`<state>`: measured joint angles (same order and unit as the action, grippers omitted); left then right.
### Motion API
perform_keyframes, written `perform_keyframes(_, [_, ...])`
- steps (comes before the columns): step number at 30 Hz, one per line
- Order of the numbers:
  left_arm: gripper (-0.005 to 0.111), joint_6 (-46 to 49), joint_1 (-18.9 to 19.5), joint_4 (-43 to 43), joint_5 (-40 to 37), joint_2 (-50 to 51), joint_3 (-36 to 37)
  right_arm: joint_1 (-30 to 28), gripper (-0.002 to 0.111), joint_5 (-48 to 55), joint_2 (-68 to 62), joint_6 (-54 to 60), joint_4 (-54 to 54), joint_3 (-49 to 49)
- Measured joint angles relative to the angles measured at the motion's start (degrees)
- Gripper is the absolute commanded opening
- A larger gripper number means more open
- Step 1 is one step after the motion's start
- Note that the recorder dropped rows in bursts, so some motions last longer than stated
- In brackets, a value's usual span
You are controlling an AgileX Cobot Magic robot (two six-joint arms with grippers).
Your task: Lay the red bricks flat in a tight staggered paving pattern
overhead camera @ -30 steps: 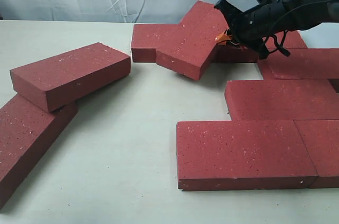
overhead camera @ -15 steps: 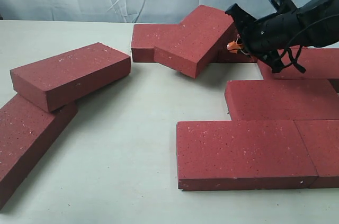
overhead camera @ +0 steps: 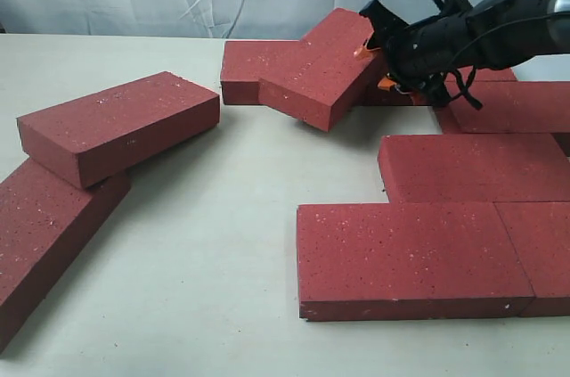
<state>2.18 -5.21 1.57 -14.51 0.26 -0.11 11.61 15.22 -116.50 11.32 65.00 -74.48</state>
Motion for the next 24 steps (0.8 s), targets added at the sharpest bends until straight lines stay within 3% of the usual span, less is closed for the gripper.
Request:
perform_keyframes(4, [0.0, 0.0, 0.0, 0.0, 0.0, 0.0, 0.0, 0.0, 0.054, 0.3, -4.3, 0.1, 0.6, -3.2])
perform_keyframes(6, [0.0, 0.0, 0.0, 0.0, 0.0, 0.0, 0.0, 0.0, 0.037, 0.3, -5.1, 0.1, 1.5, -4.0])
perform_keyframes(8, [0.0, 0.0, 0.0, 0.0, 0.0, 0.0, 0.0, 0.4, 0.0, 0.1, -5.4, 0.1, 2.5, -4.5])
perform_keyframes(19, [0.0, 0.0, 0.0, -0.4, 0.0, 0.0, 0.0, 1.9, 0.0, 0.1, -4.2, 0.1, 3.1, -4.8])
perform_keyframes(24, [0.0, 0.0, 0.0, -0.4, 0.0, 0.0, 0.0, 4.6, 0.0, -4.5, 2.7, -0.6, 5.3, 1.1])
